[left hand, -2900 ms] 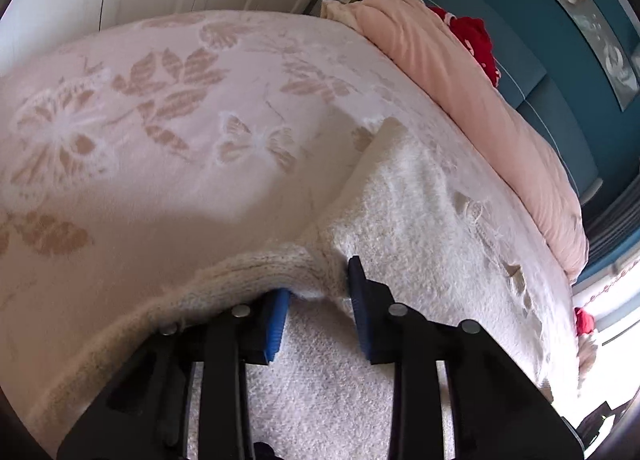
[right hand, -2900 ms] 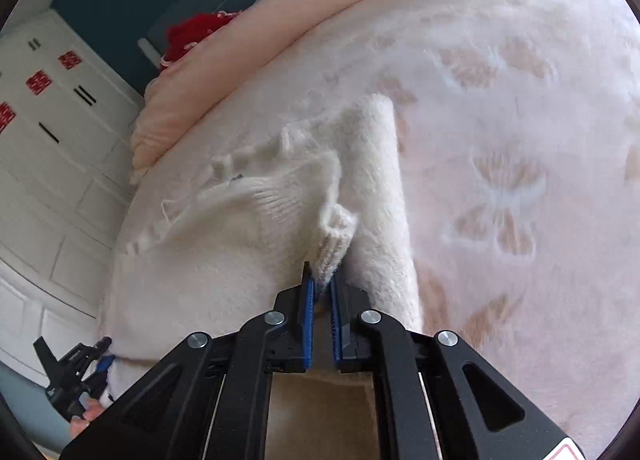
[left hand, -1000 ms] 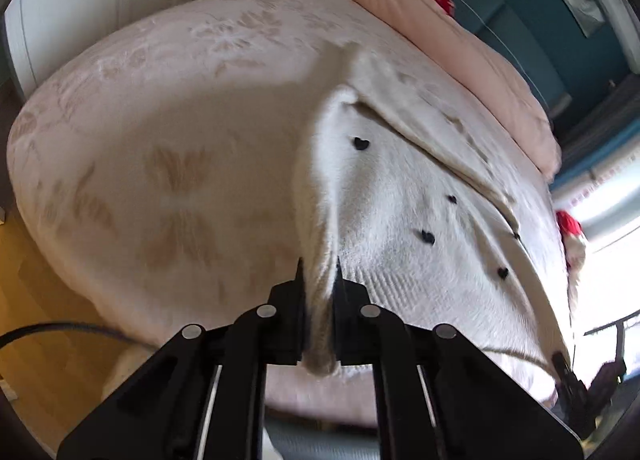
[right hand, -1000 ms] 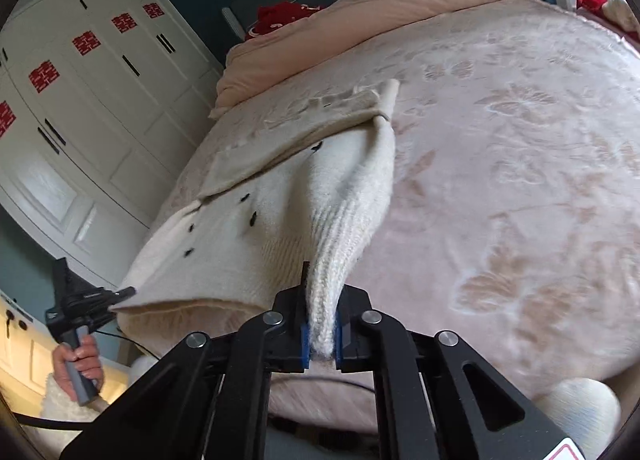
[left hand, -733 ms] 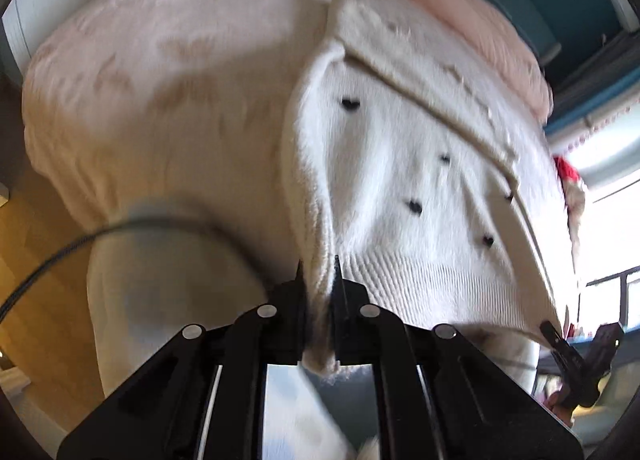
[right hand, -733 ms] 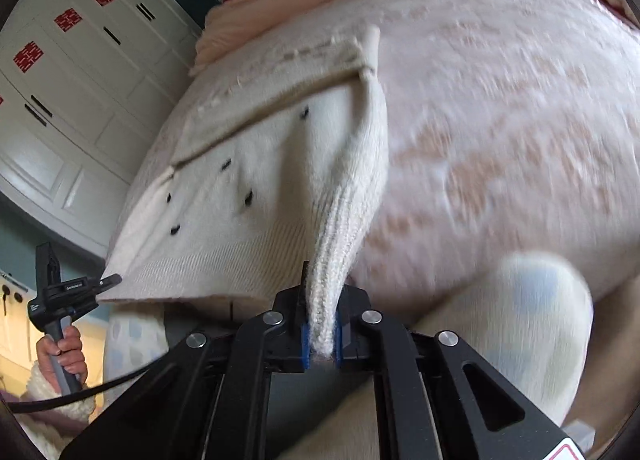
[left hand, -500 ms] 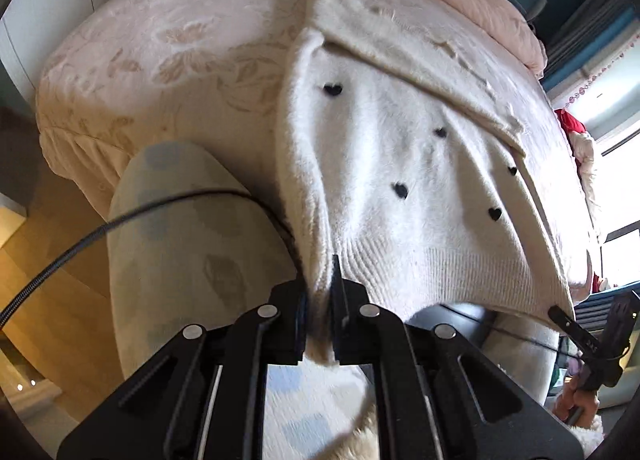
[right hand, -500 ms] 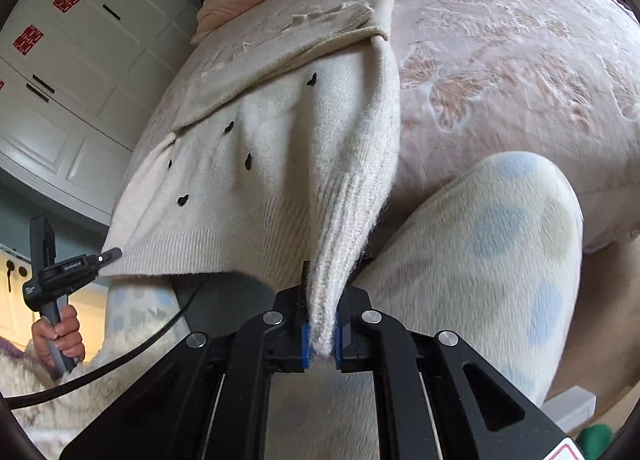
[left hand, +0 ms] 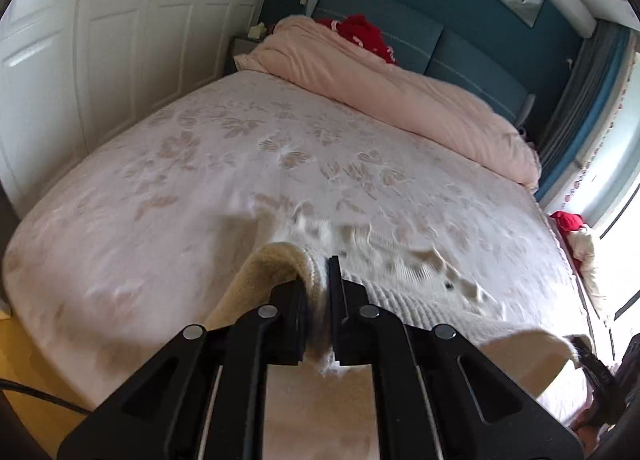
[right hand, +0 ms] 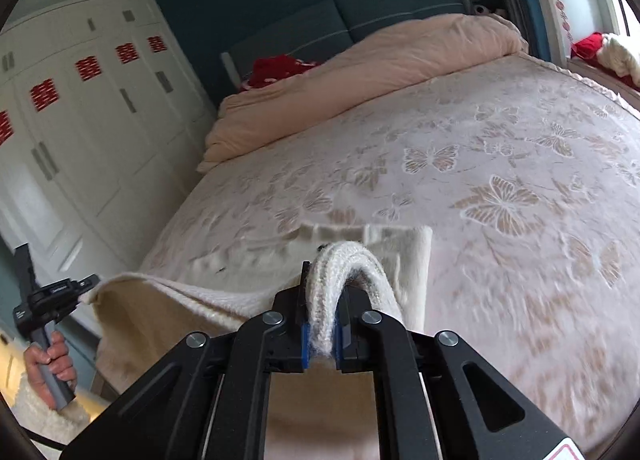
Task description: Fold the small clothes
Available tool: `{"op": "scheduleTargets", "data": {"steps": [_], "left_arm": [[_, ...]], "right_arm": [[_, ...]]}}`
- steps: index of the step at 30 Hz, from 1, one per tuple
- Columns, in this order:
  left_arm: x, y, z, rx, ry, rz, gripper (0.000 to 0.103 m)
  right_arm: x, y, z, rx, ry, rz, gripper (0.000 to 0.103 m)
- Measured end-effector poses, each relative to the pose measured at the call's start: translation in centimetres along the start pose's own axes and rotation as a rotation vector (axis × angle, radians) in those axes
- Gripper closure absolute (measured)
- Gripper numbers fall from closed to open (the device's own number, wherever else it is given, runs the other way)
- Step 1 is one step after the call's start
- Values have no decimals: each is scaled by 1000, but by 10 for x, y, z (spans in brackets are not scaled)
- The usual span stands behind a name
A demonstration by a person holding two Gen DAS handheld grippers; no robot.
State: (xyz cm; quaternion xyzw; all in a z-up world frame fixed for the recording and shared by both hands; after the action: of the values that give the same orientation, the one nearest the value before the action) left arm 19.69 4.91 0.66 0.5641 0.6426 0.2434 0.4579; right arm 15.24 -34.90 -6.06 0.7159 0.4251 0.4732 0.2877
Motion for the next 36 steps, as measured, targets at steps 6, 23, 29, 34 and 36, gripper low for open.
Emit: {"op": "scheduleTargets", "data": {"steps": [6,23,29,34,36], "left_arm": [[0,-23,125,112,112,31,95],[34,-43,102,53,180,151,14],[56,-84,130,240,208,97,18],[59,-94,143,310,217,98,60],[59,-88,142,308,207,86,85]], "right_arm": [[-36,-30,103,83,-55,68,89],[-52,-40,30,6,-148,12,22],[-38,-71,51,100,-167,-79,22],[-28,-67,85,149,-173,-108,34],[-29,-69,97,197,-168,-94,95]]}}
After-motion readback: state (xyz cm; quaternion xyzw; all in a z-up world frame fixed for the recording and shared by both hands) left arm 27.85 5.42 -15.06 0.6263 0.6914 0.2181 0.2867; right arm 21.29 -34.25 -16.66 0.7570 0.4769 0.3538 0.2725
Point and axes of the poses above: each gripper's, at about its wrist camera, not at the fingertips, and z roughly the way its jaws point, x to its left, y to its top, the point moved 8 cm from there along z, roughly the way its jaws point, and after that the axes turned 15 degrees about -x, right-handed, at the moved point
